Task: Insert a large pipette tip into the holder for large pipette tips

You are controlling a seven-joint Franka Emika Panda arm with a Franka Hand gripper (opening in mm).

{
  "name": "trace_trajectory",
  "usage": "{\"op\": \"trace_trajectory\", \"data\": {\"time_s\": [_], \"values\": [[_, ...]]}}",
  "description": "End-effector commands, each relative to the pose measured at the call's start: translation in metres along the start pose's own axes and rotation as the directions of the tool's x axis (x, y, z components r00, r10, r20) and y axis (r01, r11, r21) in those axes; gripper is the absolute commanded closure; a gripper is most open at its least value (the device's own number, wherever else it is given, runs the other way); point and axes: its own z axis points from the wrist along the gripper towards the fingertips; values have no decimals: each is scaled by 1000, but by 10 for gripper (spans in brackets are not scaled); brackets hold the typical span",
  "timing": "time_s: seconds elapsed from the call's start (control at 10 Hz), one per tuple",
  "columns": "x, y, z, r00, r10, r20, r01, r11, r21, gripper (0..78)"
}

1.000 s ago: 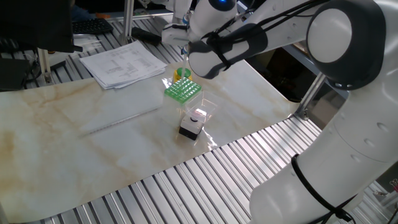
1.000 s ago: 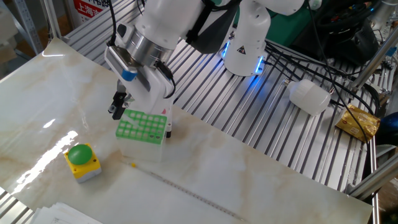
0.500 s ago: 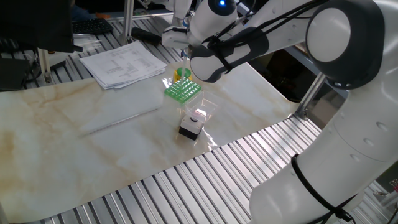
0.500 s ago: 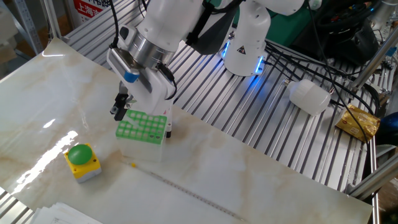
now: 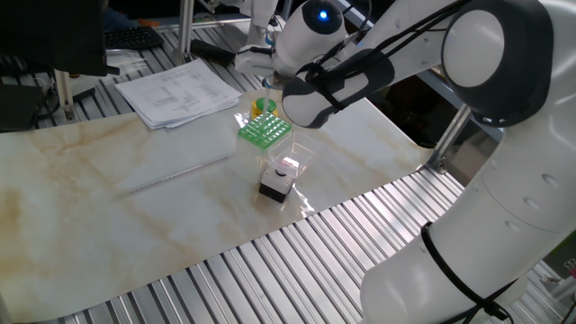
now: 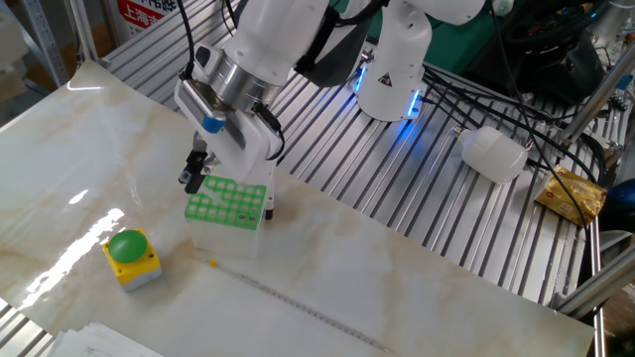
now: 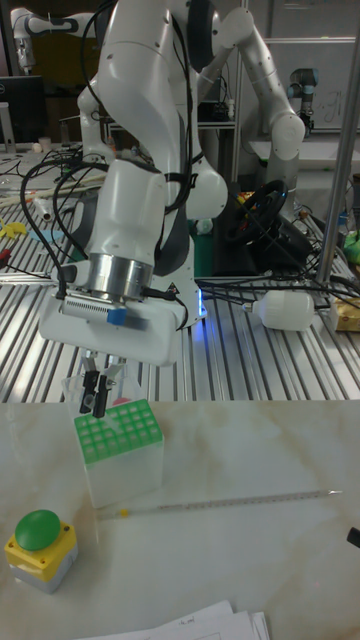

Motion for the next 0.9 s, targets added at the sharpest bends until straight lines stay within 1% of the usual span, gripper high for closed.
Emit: {"op": "trace_trajectory", "data": {"time_s": [0.1,0.3,0.5,0.6,0.9], "values": [[7,-2,2,1000,-4,7,4,1000,-5,764],[8,-2,2,1000,3,5,-3,1000,-8,764],[8,-2,2,1000,13,11,-13,1000,-7,764],[8,-2,2,999,36,11,-36,999,-9,764],[8,-2,2,1000,23,7,-23,1000,-9,764]]}}
